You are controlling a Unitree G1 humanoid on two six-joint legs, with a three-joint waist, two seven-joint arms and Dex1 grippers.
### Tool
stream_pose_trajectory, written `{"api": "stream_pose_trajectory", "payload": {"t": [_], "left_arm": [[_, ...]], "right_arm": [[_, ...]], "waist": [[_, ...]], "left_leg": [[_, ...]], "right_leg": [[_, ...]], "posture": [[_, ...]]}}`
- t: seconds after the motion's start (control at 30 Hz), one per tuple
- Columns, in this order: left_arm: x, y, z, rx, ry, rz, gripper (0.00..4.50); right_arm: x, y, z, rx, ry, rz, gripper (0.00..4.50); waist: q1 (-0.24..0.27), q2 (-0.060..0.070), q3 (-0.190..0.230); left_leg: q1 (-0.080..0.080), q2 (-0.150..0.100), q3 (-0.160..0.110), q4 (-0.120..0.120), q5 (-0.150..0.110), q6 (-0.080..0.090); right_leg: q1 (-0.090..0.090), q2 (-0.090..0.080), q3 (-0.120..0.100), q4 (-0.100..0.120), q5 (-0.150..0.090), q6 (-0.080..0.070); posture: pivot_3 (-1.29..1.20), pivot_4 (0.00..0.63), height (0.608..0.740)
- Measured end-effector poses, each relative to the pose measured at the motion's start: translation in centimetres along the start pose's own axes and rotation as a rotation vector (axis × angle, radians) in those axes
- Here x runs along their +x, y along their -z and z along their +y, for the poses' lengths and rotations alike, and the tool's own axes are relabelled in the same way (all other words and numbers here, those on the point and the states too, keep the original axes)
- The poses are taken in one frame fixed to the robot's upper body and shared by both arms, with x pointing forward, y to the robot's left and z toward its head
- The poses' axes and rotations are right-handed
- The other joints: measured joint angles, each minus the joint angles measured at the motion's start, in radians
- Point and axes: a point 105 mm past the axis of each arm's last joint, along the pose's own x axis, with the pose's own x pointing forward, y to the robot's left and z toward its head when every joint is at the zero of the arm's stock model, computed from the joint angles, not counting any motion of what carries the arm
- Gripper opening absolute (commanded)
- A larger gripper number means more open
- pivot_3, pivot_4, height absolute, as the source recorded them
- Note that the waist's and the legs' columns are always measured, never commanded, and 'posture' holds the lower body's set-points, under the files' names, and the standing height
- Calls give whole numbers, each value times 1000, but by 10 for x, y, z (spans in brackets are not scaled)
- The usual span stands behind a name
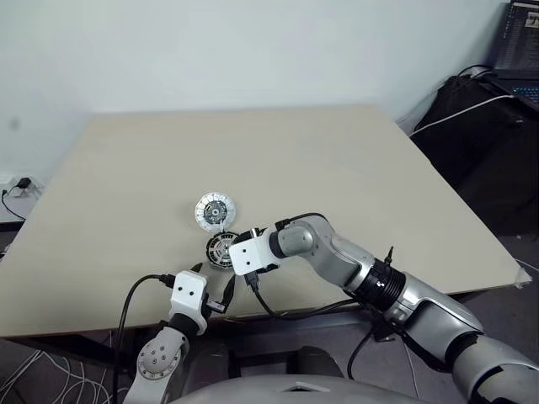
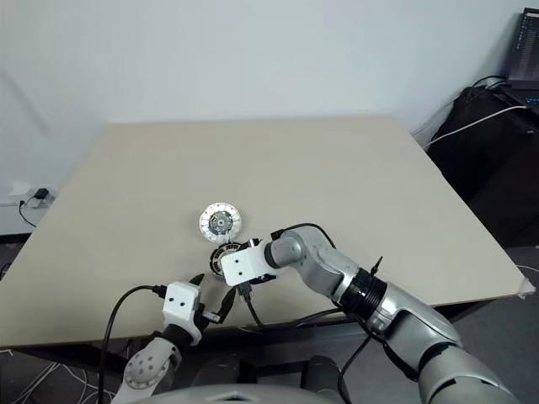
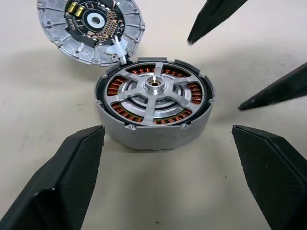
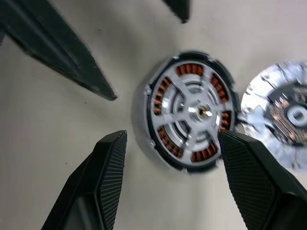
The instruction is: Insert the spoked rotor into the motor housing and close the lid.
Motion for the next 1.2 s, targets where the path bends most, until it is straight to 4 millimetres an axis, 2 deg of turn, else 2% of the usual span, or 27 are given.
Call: {"api": "stream_pose_trajectory", "payload": {"t": [0.43,0.73,0.83,0.97,1.07,1.2], "left_arm": [[0,0,-7,-13,5,4,4500],[-1,-6,-10,-8,5,-4,4500],[-1,-5,-9,-9,1,0,4500],[-1,-5,-9,-9,0,5,4500],[-1,-4,-8,-9,-1,12,4500],[0,-5,-8,-5,1,12,4500]], "right_arm": [[19,6,8,-40,-67,17,3230],[19,19,5,-24,-76,59,3230],[19,21,5,-26,-80,64,2640],[18,20,2,-28,-68,63,1221],[17,19,0,-35,-61,51,366],[19,18,2,-22,-60,46,366]], "waist": [[0,0,0],[-1,0,0],[-1,0,0],[-1,0,0],[-1,0,0],[-1,0,0]], "left_leg": [[0,0,0,1,0,0],[0,0,0,0,0,0],[0,0,0,0,0,0],[1,0,0,0,0,0],[1,0,0,0,0,0],[1,0,0,1,0,-1]], "right_leg": [[0,0,0,1,2,-2],[0,0,0,1,1,-2],[0,0,0,1,1,-2],[0,0,0,1,2,-2],[0,1,0,1,2,-2],[0,0,0,2,2,-2]], "posture": [[0,0,740],[0,0,740],[0,0,740],[0,0,740],[0,0,740],[0,0,740]]}}
